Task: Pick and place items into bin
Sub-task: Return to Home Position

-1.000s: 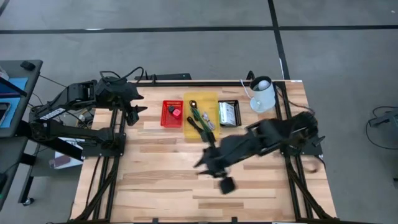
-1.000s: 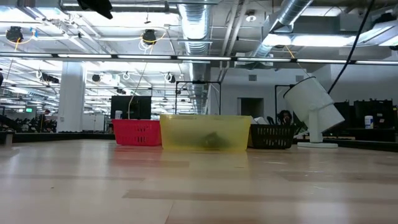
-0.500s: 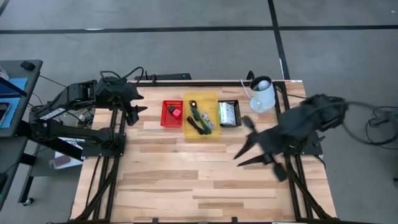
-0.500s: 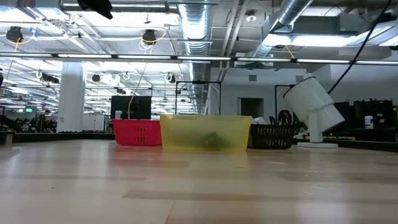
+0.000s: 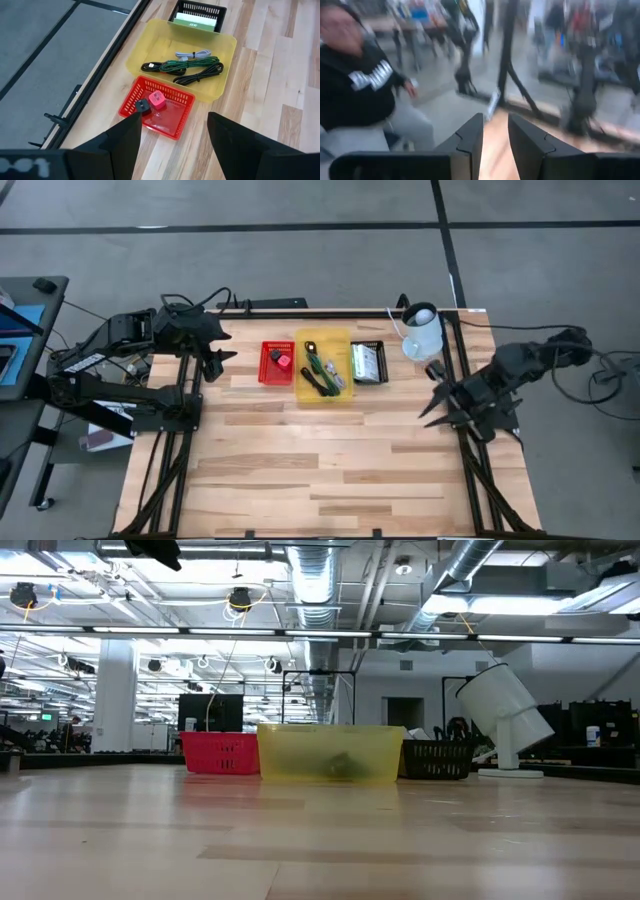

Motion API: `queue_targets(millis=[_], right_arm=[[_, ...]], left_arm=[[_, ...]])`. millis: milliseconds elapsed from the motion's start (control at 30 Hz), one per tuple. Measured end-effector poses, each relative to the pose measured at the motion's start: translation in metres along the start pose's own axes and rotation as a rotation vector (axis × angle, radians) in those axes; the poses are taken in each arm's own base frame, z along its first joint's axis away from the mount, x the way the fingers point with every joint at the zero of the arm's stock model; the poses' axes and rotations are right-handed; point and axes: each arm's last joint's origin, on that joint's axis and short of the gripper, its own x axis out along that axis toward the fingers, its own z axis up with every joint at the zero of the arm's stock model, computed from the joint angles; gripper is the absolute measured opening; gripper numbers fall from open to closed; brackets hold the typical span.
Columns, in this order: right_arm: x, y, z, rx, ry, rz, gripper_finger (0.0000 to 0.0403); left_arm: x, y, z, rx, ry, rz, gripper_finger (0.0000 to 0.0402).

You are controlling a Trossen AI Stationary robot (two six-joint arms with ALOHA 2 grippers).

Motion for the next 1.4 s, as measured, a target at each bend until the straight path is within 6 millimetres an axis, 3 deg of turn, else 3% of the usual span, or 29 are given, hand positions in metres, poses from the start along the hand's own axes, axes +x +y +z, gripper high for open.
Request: queue_targets(millis=[233,433,533,900,1033,1233,1400], right_arm=[[-0.027,0.013,-0.111,0.012,-0.23,0.051,0.0087],[-0.033,0.021,-0.172,0.06,-0.276,0.087,0.0087],[-0.035,0.024,-0.183,0.048,-0.322,0.096,0.0087],[-0.024,0.028,-0.233,0.127,-0.212,0.108,0.0087],[-0.024,0.029,-0.233,0.106,-0.22,0.135,0.0087],[-0.026,0.036,-0.233,-0.023,-0.238,0.38,0.0087],[-0.022,0.033,-0.236,-0.026,-0.191,0.297,0.0087]], left_arm=[[0.0,0.0,0.0,0.0,0.0,0.0,0.022],[0.0,0.0,0.0,0.0,0.0,0.0,0.022],[0.0,0.0,0.0,0.0,0.0,0.0,0.022],[0.0,0.0,0.0,0.0,0.0,0.0,0.022],[0.0,0.0,0.0,0.0,0.0,0.0,0.022],[0.0,0.0,0.0,0.0,0.0,0.0,0.022],[0.0,0.0,0.0,0.0,0.0,0.0,0.022]])
